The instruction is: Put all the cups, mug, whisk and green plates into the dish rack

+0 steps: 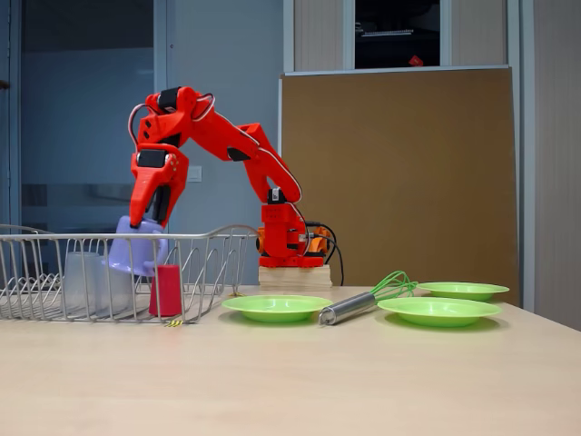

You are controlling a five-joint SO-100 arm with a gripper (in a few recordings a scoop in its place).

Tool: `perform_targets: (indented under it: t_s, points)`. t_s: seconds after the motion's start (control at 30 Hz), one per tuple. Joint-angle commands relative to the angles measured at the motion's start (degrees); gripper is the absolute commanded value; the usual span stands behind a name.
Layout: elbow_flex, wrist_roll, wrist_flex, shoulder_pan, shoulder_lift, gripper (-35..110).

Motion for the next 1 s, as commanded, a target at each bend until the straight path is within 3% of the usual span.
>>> perform_targets:
  t_s: [0.0,0.97]
  points:
    - [-1.3,-1.0,0.1,0.6,1.2,11]
    - [-4.3,-2.2,-0.4,-0.8,-4.7,11]
